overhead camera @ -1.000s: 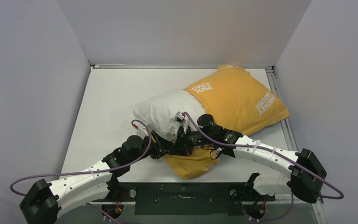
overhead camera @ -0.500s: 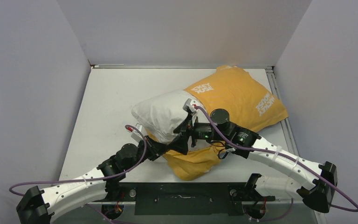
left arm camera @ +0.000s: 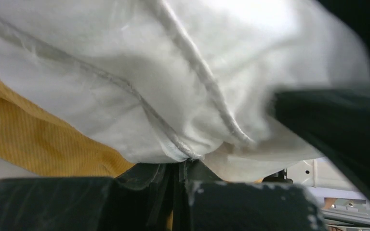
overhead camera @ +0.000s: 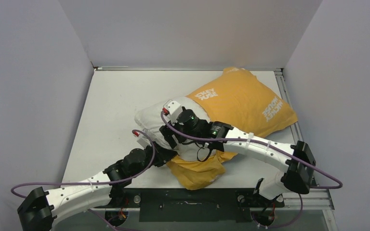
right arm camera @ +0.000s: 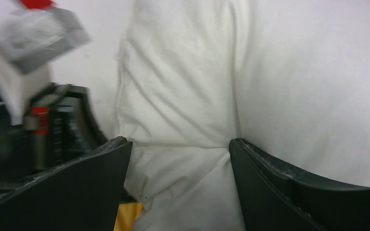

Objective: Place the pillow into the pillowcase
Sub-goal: Stuff the pillow into the pillowcase.

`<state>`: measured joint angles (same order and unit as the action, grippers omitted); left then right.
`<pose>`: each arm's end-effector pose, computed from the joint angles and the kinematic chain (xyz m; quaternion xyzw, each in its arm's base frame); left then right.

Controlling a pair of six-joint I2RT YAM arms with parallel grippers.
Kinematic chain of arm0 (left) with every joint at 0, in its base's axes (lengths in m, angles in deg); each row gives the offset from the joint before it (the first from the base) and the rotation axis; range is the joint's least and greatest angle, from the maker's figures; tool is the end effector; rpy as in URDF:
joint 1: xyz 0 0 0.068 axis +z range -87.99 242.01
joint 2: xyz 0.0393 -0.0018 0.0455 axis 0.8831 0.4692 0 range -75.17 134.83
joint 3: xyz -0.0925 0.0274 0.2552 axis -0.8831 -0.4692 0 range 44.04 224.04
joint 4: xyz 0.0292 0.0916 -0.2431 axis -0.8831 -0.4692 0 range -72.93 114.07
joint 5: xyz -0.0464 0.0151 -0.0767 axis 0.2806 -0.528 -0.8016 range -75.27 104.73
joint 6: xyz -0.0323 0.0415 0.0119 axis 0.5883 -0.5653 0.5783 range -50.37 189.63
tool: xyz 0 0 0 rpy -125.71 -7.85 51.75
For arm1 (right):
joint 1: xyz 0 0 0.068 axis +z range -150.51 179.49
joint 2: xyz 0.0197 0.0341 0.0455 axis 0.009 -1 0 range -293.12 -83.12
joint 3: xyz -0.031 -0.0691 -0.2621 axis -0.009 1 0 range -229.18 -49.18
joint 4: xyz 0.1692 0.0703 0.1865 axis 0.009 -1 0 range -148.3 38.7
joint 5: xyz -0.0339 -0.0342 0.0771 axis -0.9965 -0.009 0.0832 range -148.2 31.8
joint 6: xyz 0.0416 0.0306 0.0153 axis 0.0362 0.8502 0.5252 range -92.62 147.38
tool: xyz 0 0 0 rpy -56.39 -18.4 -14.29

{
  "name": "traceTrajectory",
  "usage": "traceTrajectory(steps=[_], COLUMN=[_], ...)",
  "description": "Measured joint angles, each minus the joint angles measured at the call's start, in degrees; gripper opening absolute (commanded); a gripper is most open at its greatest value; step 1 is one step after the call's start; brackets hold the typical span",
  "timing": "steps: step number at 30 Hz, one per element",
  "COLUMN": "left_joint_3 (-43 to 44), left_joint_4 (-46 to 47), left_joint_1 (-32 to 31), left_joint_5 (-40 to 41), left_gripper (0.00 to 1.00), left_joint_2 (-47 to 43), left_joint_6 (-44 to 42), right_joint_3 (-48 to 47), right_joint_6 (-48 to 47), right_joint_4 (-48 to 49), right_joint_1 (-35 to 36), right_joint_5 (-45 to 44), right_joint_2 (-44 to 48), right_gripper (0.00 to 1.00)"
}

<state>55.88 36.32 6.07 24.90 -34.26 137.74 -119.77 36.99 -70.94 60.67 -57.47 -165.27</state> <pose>0.0993 -0.1358 0.1882 -0.1373 0.7896 -0.4911 0.3413 0.1585 0.2891 0.3279 -0.3819 0.7831 0.2887 0.3969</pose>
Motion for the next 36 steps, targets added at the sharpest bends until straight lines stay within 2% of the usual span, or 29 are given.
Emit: traceTrajectory(steps=[4,6,11,17,22,29,36], left_joint_3=[-1.60,-3.52,-8.39,-9.38,-10.32,-10.34,-9.03], left_joint_4=[-0.72,-0.81,1.14,2.38,8.92,20.17,23.32], left_joint_1=[-0.22,-0.28,-0.35,-0.37,-0.39,-0.37,-0.31], left_joint_5=[2.51,4.15,8.11,10.05,10.40,9.20,7.17], left_gripper=[0.00,0.00,0.00,0.00,0.00,0.00,0.00], left_joint_2=[-3.72,-7.26,-16.61,-22.23,-21.73,-13.79,-10.58], left_joint_6=[-1.36,-1.79,-3.85,-10.36,-16.04,-23.89,-29.11], right_joint_3=[-0.15,-0.11,2.73,6.21,6.32,6.34,7.65], right_joint_6=[0.35,1.25,4.92,8.00,8.20,8.20,8.79], right_joint_4=[-1.86,-1.90,0.59,3.50,3.82,4.61,6.62], right_joint_1=[-0.15,-0.83,-6.14,-11.28,-12.63,-12.83,-12.72], right_joint_5=[-8.04,-9.07,-8.94,-5.38,-2.80,-0.81,0.22], right_joint_2=[-5.01,-5.97,-6.25,-5.55,-5.07,-6.80,-9.20], right_gripper=[0.69,0.64,0.49,0.43,0.39,0.38,0.31])
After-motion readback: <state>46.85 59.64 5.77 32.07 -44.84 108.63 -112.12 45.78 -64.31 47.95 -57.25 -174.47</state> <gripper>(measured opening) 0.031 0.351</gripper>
